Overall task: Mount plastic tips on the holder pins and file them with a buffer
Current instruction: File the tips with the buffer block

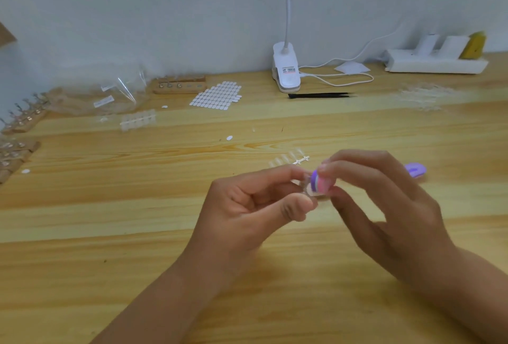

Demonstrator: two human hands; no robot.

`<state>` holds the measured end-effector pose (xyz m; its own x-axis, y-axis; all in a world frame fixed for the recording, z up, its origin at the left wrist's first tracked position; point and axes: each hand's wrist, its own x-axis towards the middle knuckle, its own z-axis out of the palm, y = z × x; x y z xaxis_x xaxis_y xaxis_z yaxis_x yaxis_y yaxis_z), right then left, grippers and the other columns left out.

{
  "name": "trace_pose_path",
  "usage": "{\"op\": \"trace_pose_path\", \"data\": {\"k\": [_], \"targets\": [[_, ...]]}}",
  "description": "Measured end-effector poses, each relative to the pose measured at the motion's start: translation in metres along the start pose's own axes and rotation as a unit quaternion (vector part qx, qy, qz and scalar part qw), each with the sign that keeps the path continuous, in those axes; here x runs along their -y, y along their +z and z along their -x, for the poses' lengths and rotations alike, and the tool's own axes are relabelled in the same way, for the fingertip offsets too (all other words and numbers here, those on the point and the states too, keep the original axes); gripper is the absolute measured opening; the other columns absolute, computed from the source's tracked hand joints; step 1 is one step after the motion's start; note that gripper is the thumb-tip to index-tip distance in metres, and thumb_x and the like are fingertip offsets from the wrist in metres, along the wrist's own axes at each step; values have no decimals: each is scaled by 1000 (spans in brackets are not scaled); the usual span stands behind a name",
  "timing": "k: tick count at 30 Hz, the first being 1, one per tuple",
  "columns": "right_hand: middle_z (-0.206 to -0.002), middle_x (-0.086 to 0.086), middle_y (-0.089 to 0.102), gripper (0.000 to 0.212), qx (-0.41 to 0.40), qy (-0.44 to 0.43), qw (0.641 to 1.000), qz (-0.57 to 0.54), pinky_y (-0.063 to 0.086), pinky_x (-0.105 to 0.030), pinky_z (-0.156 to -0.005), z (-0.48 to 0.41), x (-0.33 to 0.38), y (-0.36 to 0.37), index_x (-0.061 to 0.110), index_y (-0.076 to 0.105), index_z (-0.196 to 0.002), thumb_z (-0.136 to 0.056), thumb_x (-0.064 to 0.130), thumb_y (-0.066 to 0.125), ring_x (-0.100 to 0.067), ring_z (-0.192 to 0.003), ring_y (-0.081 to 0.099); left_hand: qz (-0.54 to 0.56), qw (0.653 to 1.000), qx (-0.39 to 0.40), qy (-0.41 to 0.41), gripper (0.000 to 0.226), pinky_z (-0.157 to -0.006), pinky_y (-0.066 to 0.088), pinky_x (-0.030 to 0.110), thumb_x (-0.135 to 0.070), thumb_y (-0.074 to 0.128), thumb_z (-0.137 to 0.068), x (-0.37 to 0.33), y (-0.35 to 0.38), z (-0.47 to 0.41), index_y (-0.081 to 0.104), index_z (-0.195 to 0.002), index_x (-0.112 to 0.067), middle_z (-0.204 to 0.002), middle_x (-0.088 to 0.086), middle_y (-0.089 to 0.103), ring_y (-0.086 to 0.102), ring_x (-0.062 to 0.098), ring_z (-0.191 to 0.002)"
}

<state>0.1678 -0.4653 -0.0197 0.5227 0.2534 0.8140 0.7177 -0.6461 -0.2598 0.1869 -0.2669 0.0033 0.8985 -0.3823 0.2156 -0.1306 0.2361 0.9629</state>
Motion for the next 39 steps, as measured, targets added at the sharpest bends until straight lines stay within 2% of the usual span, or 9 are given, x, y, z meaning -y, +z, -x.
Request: {"op": "trace_pose_path", "data": {"k": [4, 8, 15, 19, 24, 28, 32, 36, 39], "targets": [[-105, -3, 64, 25, -13, 69, 997, 13, 48, -24, -96, -5, -12, -4, 13, 61, -115, -94, -1, 62, -16, -100, 64, 45, 999, 17, -16, 23, -74, 55, 26, -10, 76, -81, -1, -3, -3, 74, -103, -7, -85, 12, 74, 70, 18, -81], [-109, 1, 63, 24, -16, 17, 1000, 15, 43, -17, -98, -2, -3, -3, 14, 63, -117, -97, 2, 60, -10, -108, 61, 25, 998, 0, -50, 21, -77, 57, 29, -9, 63, -87, 6, -5, -2, 75, -104, -7, -94, 15, 76, 72, 24, -94], [-112, -5, 62, 33, 5, -43, 999, 17, 49, -25, -94, -1, 5, 1, 17, 67, -118, -93, -5, 62, -17, -106, 63, -20, 999, -14, -38, 14, -69, 58, 27, -11, 68, -86, 8, -1, 0, 75, -93, -1, -86, 15, 75, 73, 23, -83], [-110, -8, 65, 35, 6, -19, 999, 25, 52, -31, -88, -2, 0, -3, 13, 61, -119, -90, -7, 65, -20, -101, 65, -23, 999, -28, -35, 15, -67, 58, 26, -16, 68, -81, 8, -1, -1, 75, -86, -4, -81, 13, 76, 73, 21, -81], [-108, -9, 66, 32, 9, -41, 999, 29, 47, -24, -93, -1, 6, 4, 10, 65, -116, -89, -8, 65, -20, -102, 64, -49, 998, -33, -27, 9, -63, 55, 22, -16, 73, -84, 9, -1, -1, 77, -88, -9, -78, 10, 76, 71, 14, -71], [-109, -7, 65, 28, 7, -15, 1000, 25, 51, -31, -89, -2, 0, -2, 14, 69, -115, -93, -3, 64, -20, -102, 65, -41, 998, -30, -34, 10, -64, 57, 26, -13, 67, -86, 11, -1, 0, 75, -87, -7, -80, 11, 76, 73, 20, -80], [-111, -6, 64, 27, 3, -48, 999, 1, 49, -26, -93, 0, 7, 4, 9, 62, -118, -94, -3, 63, -19, -104, 64, -51, 998, -21, -30, 10, -62, 54, 21, -15, 70, -86, 10, 2, 0, 77, -88, -8, -79, 8, 76, 71, 13, -69], [-107, -10, 65, 27, 10, -32, 999, 27, 51, -32, -88, -1, -1, -1, 8, 64, -115, -92, -6, 65, -21, -101, 63, -51, 998, -24, -29, 11, -63, 57, 26, -7, 64, -90, 12, 1, 1, 74, -92, -2, -80, 12, 76, 73, 20, -78], [-110, -5, 63, 27, 1, -40, 999, 9, 51, -29, -91, 0, 6, 2, 10, 63, -118, -94, -2, 64, -19, -104, 63, -48, 998, -24, -22, 10, -61, 55, 24, -11, 68, -88, 11, 1, 0, 75, -90, -4, -79, 11, 76, 72, 17, -72]]}}
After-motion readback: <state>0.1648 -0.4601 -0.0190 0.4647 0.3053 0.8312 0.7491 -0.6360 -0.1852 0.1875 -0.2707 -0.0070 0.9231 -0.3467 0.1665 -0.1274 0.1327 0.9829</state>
